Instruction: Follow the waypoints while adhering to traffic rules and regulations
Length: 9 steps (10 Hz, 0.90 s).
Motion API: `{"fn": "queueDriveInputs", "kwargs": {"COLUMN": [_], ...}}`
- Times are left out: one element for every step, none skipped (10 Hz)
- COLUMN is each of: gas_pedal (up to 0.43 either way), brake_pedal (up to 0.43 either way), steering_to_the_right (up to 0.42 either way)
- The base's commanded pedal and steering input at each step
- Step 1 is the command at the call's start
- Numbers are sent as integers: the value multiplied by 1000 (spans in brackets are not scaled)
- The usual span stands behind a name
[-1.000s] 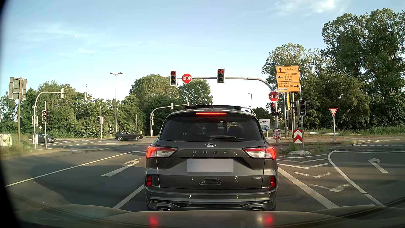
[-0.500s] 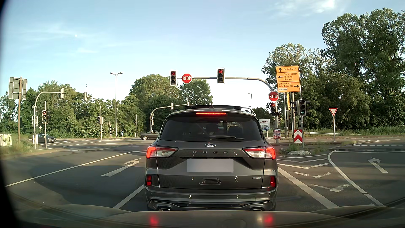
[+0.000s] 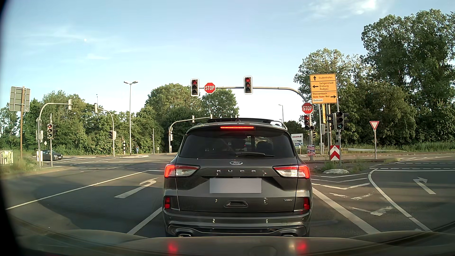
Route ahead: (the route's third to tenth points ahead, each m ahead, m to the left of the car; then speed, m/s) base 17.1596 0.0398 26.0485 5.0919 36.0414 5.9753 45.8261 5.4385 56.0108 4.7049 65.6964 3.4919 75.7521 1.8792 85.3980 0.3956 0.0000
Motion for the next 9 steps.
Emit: {"fn": "queueDriveInputs", "kwargs": {"gas_pedal": [0, 0, 0, 0, 0, 0, 0, 0, 0], "brake_pedal": [287, 287, 287, 280, 287, 287, 287, 287, 287], "steering_to_the_right": [5, 5, 5, 5, 5, 5, 5, 5, 5]}}
